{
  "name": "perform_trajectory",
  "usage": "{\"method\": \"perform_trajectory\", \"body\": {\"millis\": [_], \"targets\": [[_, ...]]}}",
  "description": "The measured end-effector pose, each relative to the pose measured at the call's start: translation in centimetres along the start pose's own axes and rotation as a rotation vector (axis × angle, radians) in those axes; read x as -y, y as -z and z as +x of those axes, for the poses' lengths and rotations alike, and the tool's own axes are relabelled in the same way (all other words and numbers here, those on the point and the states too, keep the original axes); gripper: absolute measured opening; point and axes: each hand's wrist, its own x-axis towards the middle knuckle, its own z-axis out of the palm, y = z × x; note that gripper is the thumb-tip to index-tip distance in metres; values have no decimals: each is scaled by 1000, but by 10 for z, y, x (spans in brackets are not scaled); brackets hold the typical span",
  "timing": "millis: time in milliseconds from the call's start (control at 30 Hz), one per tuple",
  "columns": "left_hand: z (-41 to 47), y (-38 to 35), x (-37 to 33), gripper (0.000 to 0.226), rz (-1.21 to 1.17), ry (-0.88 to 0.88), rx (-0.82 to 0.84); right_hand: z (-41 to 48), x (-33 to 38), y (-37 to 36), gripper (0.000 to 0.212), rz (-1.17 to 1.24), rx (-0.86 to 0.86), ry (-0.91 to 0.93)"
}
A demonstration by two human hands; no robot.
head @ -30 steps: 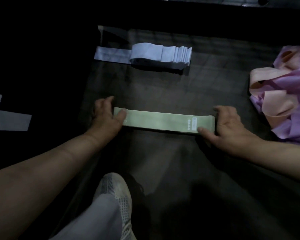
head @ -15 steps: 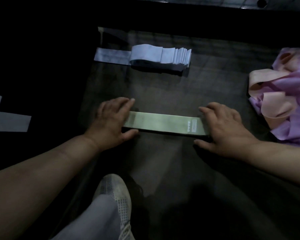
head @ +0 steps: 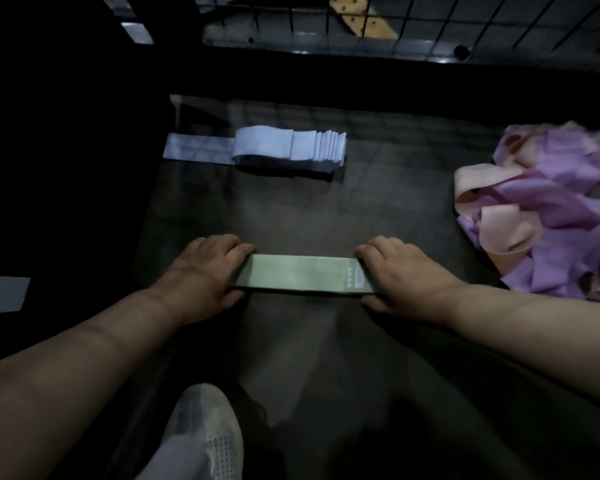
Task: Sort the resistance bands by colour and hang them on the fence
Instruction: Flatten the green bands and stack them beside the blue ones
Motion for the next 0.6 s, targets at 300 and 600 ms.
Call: {"method": "perform_trajectory", "body": {"millis": [300,600], "targets": [[34,30,-49,64,-145,219,-187,-65,-34,20,69,37,-116,-25],[120,87,-174,52,-192,-63,-268,-188,-145,24,33,166,36,-299]]}}
